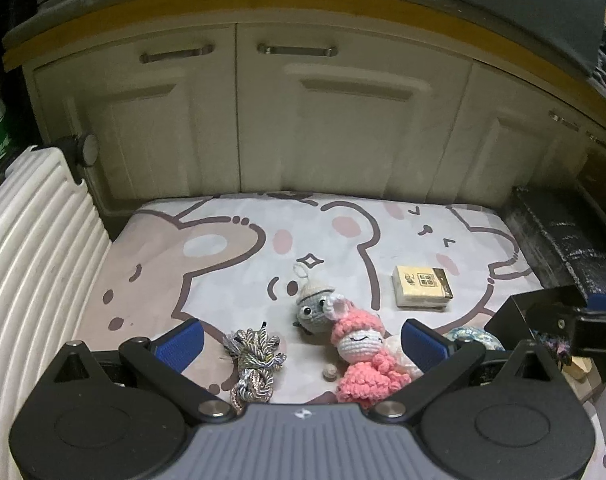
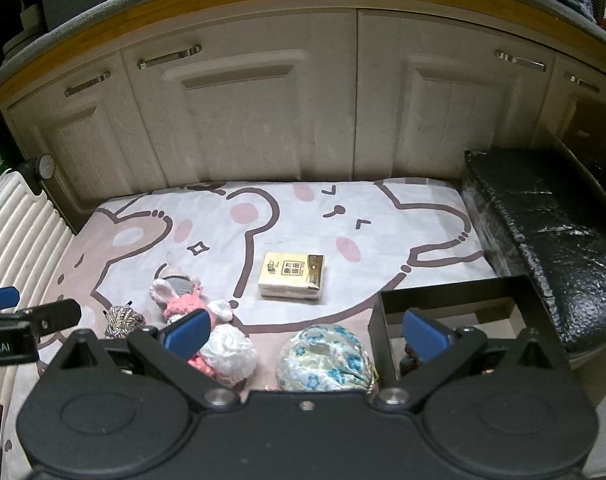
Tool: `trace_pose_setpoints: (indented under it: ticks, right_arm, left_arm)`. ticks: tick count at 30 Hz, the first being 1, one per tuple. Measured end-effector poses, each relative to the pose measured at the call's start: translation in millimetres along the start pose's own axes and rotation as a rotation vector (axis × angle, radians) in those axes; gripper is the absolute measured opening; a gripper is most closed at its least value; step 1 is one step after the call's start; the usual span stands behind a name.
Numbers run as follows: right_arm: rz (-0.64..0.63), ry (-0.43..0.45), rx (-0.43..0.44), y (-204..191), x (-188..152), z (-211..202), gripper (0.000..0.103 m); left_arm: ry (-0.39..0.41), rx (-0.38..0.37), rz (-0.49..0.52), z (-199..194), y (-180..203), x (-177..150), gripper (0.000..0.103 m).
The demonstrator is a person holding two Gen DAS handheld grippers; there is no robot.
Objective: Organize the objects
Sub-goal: 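Withdraw both open tools from the black box back over the bed, then lower right tool toward white yarn ball while left tool lowers toward pink crochet doll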
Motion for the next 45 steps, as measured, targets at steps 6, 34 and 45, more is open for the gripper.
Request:
trace_pose_setpoints:
  ticks: [6, 34, 45]
  right_arm:
    - [0.064, 0.019, 0.026, 4, 4, -1, 0.103]
    - [0.363, -0.23, 0.149, -6, -5, 83, 0.091]
    - [0.551, -0.39, 0.205, -7, -26, 128, 0.063]
  left_arm:
    - [-0.012, 0.003, -0.001, 3, 3, 0, 0.103]
    - [-0.21, -0.11, 0.074, 71, 23, -15, 0.073]
    - [-0.235, -0.2, 0.024, 94, 20, -19, 0.068]
Point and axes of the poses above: each gripper's, at about its wrist camera, not at the fingertips, and z roughly the way its jaws point, y to its right, x to its top, the point moved 3 cm from there along z, roughly the way its jaws point, and after that the axes turned 5 degrees about x, right-handed, at the moved point
